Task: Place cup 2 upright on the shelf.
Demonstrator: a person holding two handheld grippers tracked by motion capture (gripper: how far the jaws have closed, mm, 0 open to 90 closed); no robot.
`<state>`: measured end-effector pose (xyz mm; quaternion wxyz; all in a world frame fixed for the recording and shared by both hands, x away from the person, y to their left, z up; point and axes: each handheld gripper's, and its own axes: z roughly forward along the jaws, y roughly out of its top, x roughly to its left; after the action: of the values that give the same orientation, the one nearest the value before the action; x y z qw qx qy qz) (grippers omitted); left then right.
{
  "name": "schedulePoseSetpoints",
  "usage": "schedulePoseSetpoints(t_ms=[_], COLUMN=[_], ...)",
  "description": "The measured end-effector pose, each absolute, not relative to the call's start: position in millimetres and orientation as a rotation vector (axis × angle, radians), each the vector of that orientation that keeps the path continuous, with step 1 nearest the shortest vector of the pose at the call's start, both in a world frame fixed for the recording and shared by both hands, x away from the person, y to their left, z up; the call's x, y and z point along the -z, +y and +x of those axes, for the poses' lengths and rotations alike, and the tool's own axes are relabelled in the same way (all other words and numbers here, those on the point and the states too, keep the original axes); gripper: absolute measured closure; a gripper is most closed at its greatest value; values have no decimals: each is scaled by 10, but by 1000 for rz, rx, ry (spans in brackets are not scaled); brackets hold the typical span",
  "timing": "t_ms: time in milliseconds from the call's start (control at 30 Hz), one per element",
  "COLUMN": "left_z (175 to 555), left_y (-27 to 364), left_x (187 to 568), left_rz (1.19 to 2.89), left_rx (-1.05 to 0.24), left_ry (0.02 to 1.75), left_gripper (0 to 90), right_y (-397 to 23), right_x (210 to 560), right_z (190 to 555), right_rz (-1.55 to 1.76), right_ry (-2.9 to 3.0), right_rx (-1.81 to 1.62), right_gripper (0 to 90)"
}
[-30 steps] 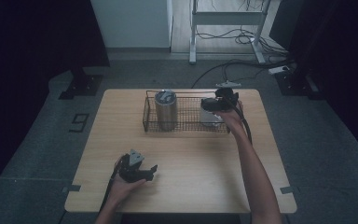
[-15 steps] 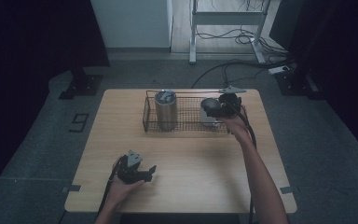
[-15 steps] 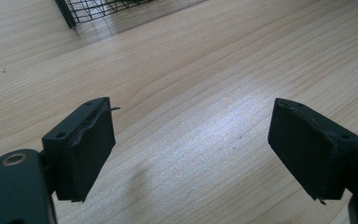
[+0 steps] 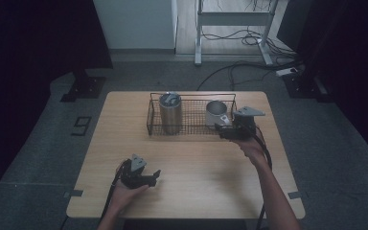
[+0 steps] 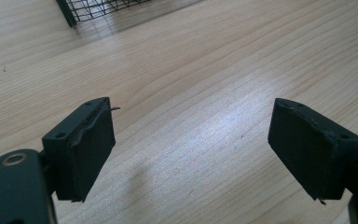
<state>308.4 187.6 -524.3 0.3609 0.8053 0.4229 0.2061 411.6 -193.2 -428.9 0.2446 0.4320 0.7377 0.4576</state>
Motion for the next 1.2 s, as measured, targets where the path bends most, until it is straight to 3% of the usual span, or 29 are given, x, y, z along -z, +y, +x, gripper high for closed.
schedulePoseSetpoints(t_ms=[733, 1200], left_z=[3088, 3091], left_y=[1873, 1868], left_x=[5257, 5270], left_rz=[2079, 2087], left_rx=[-528, -522], left_ry=[1094, 1097], left_gripper=[148, 148], right_y=[-2100, -2090], right_x=[4784, 5131], right_z=[3429, 3236], right_rz=[1195, 1229], right_ry=[2042, 2097], right_rx=[-1260, -1220], right_gripper=[126, 134])
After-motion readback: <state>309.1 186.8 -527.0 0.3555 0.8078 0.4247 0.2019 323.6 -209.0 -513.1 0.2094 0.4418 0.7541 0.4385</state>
